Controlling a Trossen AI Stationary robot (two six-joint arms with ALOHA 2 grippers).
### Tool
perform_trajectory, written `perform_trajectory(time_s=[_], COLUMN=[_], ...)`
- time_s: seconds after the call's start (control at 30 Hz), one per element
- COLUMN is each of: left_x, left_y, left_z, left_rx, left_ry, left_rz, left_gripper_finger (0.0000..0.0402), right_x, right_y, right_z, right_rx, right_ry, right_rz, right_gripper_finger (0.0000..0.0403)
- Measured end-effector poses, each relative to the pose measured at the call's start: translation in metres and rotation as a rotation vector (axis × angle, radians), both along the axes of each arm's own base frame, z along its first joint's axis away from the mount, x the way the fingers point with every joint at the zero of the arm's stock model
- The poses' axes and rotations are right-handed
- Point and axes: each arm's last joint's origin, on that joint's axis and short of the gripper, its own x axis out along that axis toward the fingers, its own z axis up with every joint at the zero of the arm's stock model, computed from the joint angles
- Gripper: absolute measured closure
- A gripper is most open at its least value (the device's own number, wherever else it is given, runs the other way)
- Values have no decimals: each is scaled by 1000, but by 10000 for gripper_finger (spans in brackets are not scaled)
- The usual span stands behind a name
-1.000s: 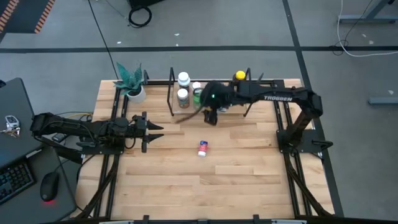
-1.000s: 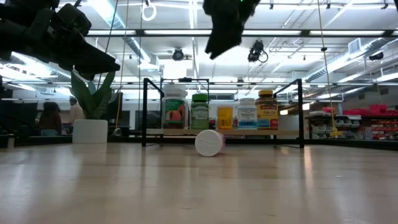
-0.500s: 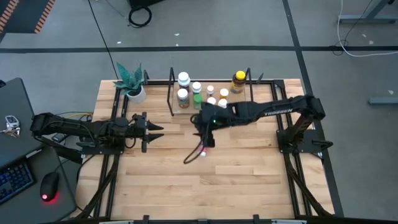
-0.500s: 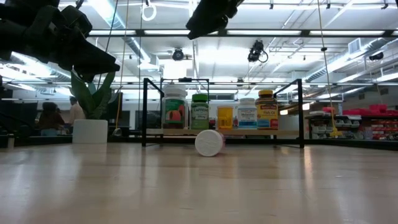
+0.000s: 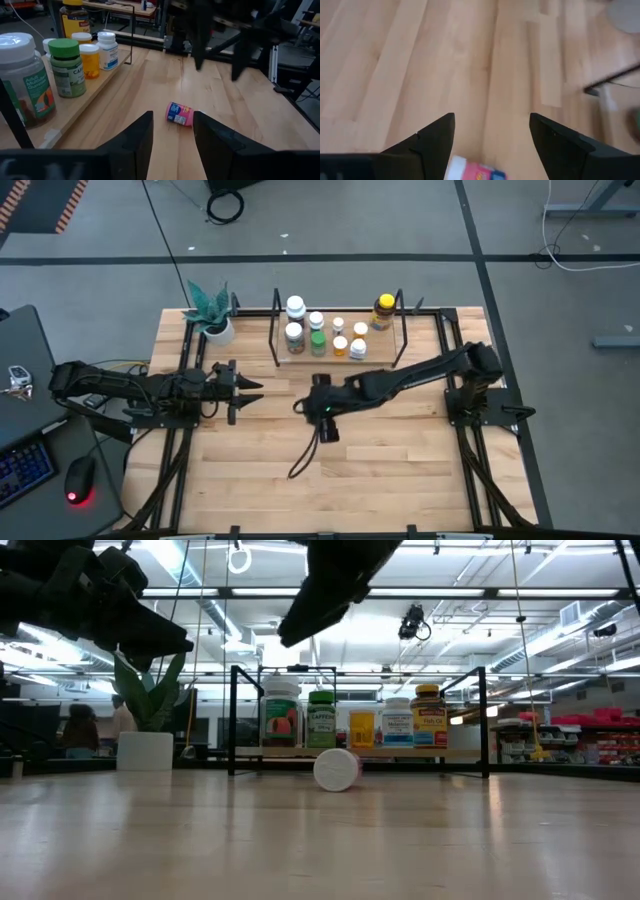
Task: Pick and place medicine bottles onto shelf by color
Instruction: Put the pink pill bottle on the shelf
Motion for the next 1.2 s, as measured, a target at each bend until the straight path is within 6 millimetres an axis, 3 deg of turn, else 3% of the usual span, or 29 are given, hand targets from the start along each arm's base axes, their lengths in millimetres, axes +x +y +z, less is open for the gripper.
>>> perform_trajectory(time_s=[0.37, 0.67, 1.2], left_x=[0, 0, 0], left_y=[0, 0, 0], left_z=[-1, -1, -1], left_rx=[-5, -5, -5], left_ry=[11, 10, 10], left_rz=[0, -1, -1], left_gripper_finger=[253, 251, 252], right_x=[36, 35, 32], right_y=[32, 43, 63], right_z=[-15, -26, -37], right_rx=[-78, -172, -179], right_ry=[157, 212, 242], right_rz=[113, 253, 256], right_gripper_finger=[138, 138, 138])
